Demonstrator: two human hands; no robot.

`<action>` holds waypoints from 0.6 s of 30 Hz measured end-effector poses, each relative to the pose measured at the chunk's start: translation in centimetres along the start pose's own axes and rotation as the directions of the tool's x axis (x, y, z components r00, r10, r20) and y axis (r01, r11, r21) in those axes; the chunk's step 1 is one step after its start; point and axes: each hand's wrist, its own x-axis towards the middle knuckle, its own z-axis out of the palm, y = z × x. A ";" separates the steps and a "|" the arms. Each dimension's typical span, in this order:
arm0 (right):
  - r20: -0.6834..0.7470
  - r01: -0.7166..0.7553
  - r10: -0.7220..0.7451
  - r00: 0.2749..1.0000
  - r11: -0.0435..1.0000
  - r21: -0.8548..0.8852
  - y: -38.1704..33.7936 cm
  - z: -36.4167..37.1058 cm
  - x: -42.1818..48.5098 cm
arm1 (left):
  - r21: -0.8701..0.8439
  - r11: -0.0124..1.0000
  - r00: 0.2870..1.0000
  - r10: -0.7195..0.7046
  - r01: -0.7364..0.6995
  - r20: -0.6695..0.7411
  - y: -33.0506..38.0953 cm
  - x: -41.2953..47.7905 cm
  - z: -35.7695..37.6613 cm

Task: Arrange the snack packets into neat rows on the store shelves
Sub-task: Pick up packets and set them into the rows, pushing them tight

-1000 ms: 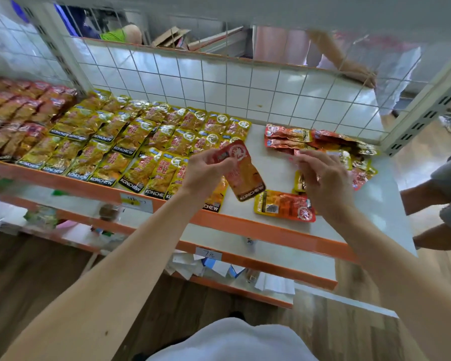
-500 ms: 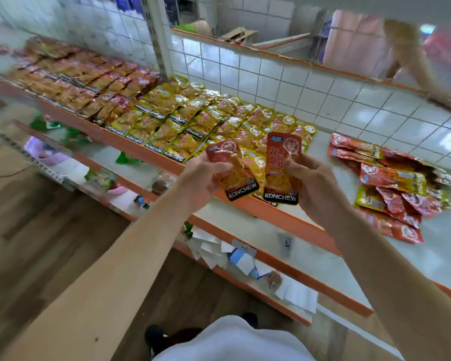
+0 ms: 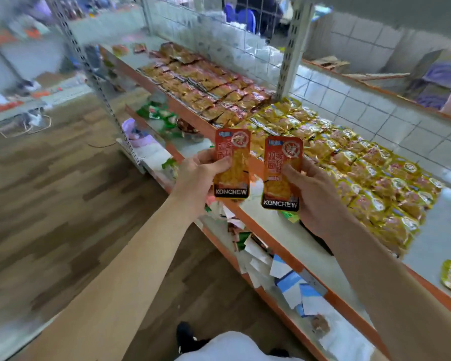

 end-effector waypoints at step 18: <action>0.262 -0.004 0.007 0.965 1.000 -0.012 6.0 22.3 4.9 | -0.051 0.992 0.983 0.108 -0.117 -0.147 7.9 1.4 -22.3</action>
